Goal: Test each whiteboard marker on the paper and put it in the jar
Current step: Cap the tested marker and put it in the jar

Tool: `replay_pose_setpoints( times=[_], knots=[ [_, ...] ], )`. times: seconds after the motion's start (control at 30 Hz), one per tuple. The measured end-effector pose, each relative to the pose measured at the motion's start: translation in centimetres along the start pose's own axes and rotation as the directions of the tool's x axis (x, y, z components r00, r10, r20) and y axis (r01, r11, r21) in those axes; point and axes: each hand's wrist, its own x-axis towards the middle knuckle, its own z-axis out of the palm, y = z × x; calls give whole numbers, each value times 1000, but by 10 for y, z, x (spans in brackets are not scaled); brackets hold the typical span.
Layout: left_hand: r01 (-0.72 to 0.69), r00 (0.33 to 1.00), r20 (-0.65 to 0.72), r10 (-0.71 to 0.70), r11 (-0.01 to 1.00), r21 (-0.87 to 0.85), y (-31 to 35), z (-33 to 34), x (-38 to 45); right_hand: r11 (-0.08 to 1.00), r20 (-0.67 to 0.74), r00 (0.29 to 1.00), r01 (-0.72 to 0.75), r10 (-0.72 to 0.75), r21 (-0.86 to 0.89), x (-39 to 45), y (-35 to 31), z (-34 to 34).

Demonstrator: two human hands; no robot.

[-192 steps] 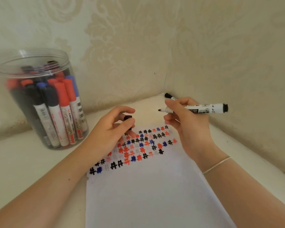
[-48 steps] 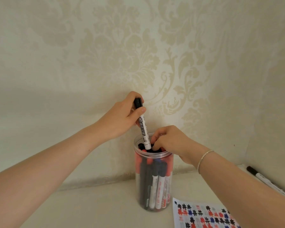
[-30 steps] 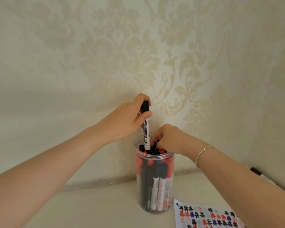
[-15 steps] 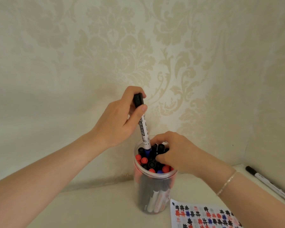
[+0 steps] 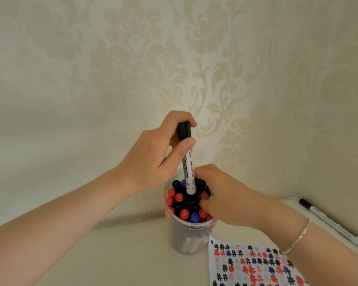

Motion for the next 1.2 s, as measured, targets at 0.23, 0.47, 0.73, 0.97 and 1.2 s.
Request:
replay_pose_setpoints(
  times=[0.23, 0.47, 0.73, 0.97, 1.2],
  knots=[
    [29, 985, 166, -40, 997, 68, 4, 8, -6, 996, -89, 996, 5, 3, 89, -5, -3, 0],
    [-141, 909, 417, -6, 937, 321, 1, 14, -10, 987, -158, 986, -25, 50, 156, -4, 4, -2],
    [176, 809, 523, -268, 960, 219, -2, 19, -3, 981, -176, 982, -37, 71, 191, 6, 12, 0],
    [108, 665, 594, -453, 845, 524, -7, 29, 10, 912, -195, 968, -68, 159, 404, 18, 21, 5],
    [262, 427, 682, -594, 803, 535, -29, 28, 29, 669, -174, 934, -85, 312, 739, 28, 26, 19]
  ],
)
